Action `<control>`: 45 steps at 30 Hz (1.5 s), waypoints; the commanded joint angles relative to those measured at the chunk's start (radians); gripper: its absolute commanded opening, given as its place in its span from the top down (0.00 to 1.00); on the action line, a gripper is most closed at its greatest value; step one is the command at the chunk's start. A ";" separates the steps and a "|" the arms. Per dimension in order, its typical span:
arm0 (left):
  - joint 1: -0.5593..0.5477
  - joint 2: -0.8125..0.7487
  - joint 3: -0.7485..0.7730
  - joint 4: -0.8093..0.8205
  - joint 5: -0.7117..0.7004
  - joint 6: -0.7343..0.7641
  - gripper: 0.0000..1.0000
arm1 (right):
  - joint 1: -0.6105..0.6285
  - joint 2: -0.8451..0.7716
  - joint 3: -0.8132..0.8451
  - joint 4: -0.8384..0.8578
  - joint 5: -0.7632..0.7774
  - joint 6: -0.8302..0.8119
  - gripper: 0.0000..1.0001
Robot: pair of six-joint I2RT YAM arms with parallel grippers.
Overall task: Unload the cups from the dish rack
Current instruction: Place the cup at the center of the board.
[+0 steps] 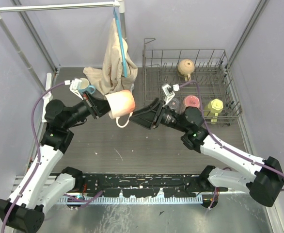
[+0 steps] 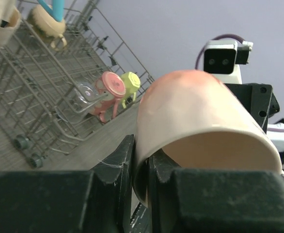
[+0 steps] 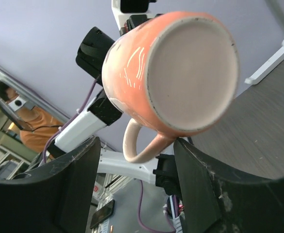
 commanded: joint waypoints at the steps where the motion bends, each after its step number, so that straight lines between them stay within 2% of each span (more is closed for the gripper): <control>1: 0.053 -0.040 0.126 -0.111 -0.041 0.051 1.00 | -0.043 -0.097 -0.020 -0.050 0.084 -0.058 0.31; 5: 0.099 -0.046 0.198 -0.280 -0.140 0.106 1.00 | -0.072 -0.195 -0.033 -0.247 0.182 -0.136 0.31; 10: 0.150 0.033 0.343 -0.605 -0.384 0.218 1.00 | -0.077 -0.297 -0.009 -0.445 0.296 -0.258 0.30; 15: 0.246 0.136 0.380 -0.738 -0.525 0.208 1.00 | -0.077 -0.352 0.015 -0.545 0.338 -0.334 0.30; 18: 0.301 0.221 0.393 -0.770 -0.550 0.192 1.00 | -0.077 -0.376 0.021 -0.579 0.353 -0.377 0.30; 23: 0.315 0.376 0.470 -0.833 -0.655 0.200 1.00 | -0.077 -0.406 0.018 -0.597 0.361 -0.415 0.30; 34: 0.316 0.749 0.615 -0.854 -0.684 0.227 1.00 | -0.077 -0.476 -0.012 -0.620 0.389 -0.450 0.30; 45: 0.314 0.928 0.706 -0.862 -0.678 0.241 1.00 | -0.077 -0.464 -0.022 -0.621 0.392 -0.459 0.30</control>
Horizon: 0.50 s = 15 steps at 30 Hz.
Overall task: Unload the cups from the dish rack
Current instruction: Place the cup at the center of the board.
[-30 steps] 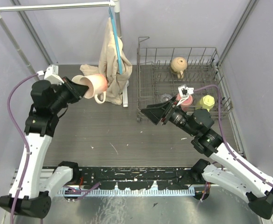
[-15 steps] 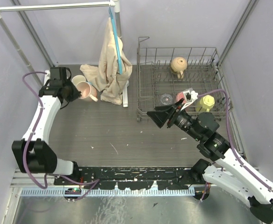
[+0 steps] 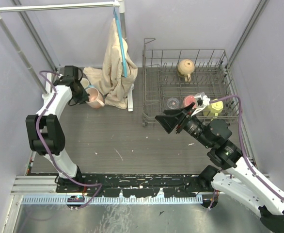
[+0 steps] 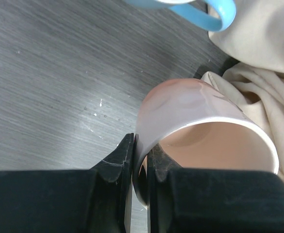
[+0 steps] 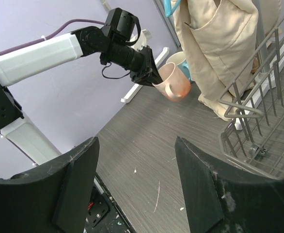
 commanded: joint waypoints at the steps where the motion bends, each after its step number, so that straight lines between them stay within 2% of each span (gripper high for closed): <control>1: 0.002 0.035 0.087 0.035 0.016 0.015 1.00 | -0.002 0.003 0.007 0.028 0.015 -0.016 0.30; 15: 0.000 0.143 0.086 0.033 0.011 0.018 1.00 | -0.002 0.000 -0.001 0.029 0.020 -0.015 0.30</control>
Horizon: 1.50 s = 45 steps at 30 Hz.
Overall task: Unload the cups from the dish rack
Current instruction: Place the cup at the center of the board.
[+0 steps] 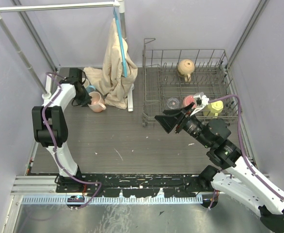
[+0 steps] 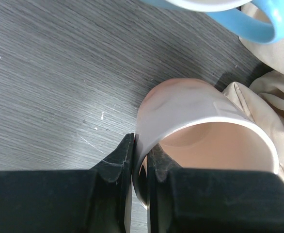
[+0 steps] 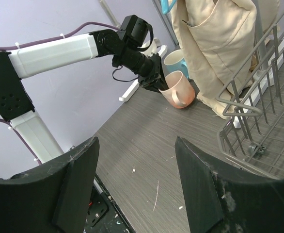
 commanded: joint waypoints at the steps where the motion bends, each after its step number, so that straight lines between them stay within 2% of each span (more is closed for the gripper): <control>1: -0.002 -0.002 0.040 0.027 0.000 0.016 1.00 | -0.002 -0.007 0.001 0.030 0.016 -0.014 0.30; 16: -0.025 0.057 0.068 -0.022 -0.049 0.040 1.00 | -0.002 -0.043 -0.002 0.014 0.022 -0.016 0.30; 21: -0.025 0.046 0.062 -0.024 -0.047 0.041 0.86 | -0.002 -0.050 -0.002 0.009 0.024 -0.016 0.30; 22: -0.025 0.044 0.063 -0.023 -0.044 0.042 0.80 | -0.003 -0.052 -0.002 0.007 0.024 -0.016 0.30; 25: -0.025 0.041 0.066 -0.028 -0.037 0.043 0.70 | -0.002 -0.059 -0.001 0.001 0.025 -0.017 0.30; 36: -0.025 -0.011 0.083 -0.055 -0.026 0.049 0.52 | -0.002 -0.071 0.015 -0.019 0.038 -0.024 0.30; 41: -0.025 -0.083 0.108 -0.065 0.036 0.029 0.41 | -0.002 -0.070 0.025 -0.029 0.049 -0.027 0.30; 45: -0.026 -0.151 0.117 -0.051 0.094 0.003 0.38 | -0.002 -0.063 0.035 -0.038 0.055 -0.024 0.30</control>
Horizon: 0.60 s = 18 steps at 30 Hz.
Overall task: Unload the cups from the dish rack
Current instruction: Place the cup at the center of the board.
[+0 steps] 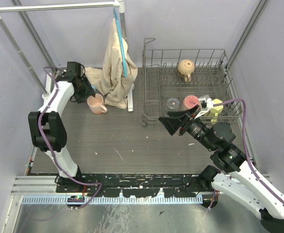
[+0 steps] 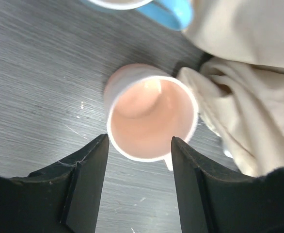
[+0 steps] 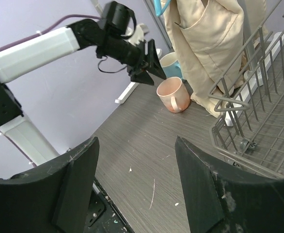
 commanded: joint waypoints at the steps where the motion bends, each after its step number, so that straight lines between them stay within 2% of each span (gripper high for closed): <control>1: 0.000 -0.120 0.051 0.008 0.081 -0.031 0.40 | -0.002 -0.001 0.047 0.013 0.030 -0.016 0.30; 3: -0.003 -0.160 0.052 0.010 0.091 -0.037 0.42 | -0.002 0.003 0.052 0.009 0.047 -0.023 0.30; 9: -0.067 -0.321 0.003 0.026 0.085 -0.033 0.34 | -0.002 0.074 0.107 -0.027 0.147 -0.095 0.30; 18: -0.303 -0.647 -0.227 0.130 -0.009 -0.069 0.32 | -0.004 0.285 0.273 -0.103 0.381 -0.215 0.29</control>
